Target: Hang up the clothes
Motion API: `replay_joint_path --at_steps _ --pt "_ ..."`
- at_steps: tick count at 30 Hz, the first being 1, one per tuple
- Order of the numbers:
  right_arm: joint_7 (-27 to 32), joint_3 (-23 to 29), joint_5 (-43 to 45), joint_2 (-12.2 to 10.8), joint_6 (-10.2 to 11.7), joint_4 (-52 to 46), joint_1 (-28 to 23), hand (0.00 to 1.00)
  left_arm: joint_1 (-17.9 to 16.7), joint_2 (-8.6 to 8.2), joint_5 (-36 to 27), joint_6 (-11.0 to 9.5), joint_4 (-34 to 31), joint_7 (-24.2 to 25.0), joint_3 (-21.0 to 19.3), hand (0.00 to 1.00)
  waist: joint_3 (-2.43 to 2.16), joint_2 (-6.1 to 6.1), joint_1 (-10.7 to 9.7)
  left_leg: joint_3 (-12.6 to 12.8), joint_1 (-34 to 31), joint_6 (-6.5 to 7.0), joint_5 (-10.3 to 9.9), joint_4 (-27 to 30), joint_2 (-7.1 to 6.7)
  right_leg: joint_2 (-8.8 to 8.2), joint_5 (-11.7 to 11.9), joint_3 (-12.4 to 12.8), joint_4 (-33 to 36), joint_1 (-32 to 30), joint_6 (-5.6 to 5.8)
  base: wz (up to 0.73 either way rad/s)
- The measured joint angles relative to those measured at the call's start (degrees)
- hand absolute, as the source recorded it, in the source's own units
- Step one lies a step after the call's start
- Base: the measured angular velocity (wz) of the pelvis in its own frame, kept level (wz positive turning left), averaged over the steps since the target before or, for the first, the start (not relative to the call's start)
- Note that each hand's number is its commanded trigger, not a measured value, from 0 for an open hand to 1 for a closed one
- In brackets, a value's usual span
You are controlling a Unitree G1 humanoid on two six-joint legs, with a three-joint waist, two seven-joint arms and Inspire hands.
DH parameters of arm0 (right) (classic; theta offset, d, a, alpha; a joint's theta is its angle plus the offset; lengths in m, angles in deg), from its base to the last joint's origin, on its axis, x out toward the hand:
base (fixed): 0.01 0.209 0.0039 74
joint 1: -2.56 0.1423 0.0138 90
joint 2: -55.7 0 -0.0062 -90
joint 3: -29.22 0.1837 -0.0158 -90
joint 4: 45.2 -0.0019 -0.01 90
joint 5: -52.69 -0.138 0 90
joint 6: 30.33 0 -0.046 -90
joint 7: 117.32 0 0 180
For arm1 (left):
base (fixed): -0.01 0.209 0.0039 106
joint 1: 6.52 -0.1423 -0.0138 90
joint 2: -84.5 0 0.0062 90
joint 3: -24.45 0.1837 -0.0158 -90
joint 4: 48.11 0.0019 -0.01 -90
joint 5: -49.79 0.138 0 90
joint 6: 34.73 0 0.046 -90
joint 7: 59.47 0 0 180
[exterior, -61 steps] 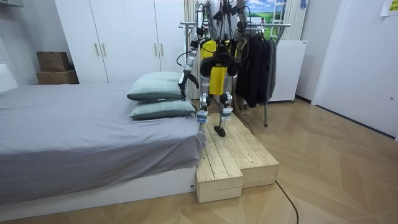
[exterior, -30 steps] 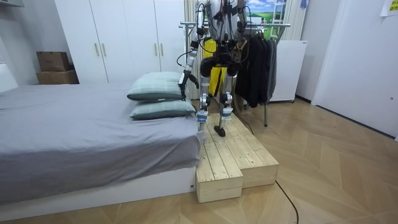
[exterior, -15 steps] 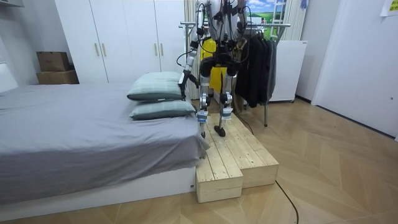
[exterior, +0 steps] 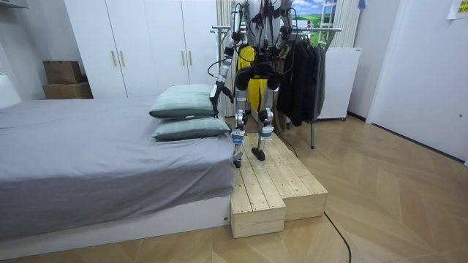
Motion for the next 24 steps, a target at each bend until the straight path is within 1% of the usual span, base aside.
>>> replay_joint_path --at_steps 7,10,12,15,18,22,24 --pt "1.97 0.25 -3.34 -0.07 0.00 -0.11 0.00 0.00 -0.41 -0.29 -0.01 0.11 0.00 0.00 0.06 0.00 0.04 -0.06 -0.01 0.89 0.21 0.05 -0.02 0.03 -0.13 0.00 0.03 0.95 0.08 -0.04 0.05 -0.07" --pt "2.45 0.87 -8.91 -0.28 0.04 -0.41 0.01 0.00 -0.70 -0.40 -0.06 0.09 -0.04 0.00 0.04 0.00 0.06 -0.02 -0.05 0.89 0.49 0.07 -0.03 0.02 -0.20 -0.08 0.03 0.93 0.03 0.22 0.06 0.00" --pt "2.53 2.88 -11.78 -1.11 0.09 -0.42 0.00 0.00 -0.80 -0.52 -0.05 0.09 -0.12 0.00 -0.53 0.00 0.12 0.07 -0.15 0.89 0.67 0.13 -0.07 0.03 -0.22 -0.10 0.02 0.94 -0.02 0.44 0.07 0.00" --pt "2.94 3.94 -17.05 -2.11 0.10 -0.41 -0.01 0.00 -1.04 -0.66 -0.05 0.09 -0.12 0.00 -0.45 0.00 0.35 0.40 -0.48 0.87 0.86 0.47 -0.30 -0.05 -0.22 -0.05 0.02 0.89 -0.13 0.84 0.11 0.00" --pt "2.87 4.06 -19.48 -2.65 0.10 -0.40 -0.11 0.00 -1.05 -0.83 -0.05 0.09 -0.12 0.00 -0.34 0.00 0.52 0.68 -0.63 0.83 0.80 0.51 -0.33 -0.08 -0.21 -0.07 -0.01 0.84 -0.14 0.85 0.20 0.00" --pt "2.75 4.18 -20.84 -2.67 0.31 -0.44 -0.54 0.00 -1.17 -1.21 -0.01 0.10 -0.11 0.01 -0.38 0.00 0.48 1.14 -0.65 0.83 0.86 0.62 -0.40 -0.08 -0.21 -0.11 -0.06 0.78 -0.21 0.97 0.44 0.01" --pt "2.06 4.81 -20.92 -3.05 0.60 -0.52 -1.55 0.00 -1.18 -1.40 -0.01 0.10 -0.11 0.01 -0.46 0.00 0.43 1.31 -0.65 0.83 0.85 0.68 -0.47 -0.12 -0.21 -0.16 -0.02 0.59 -0.20 0.95 0.62 0.00"
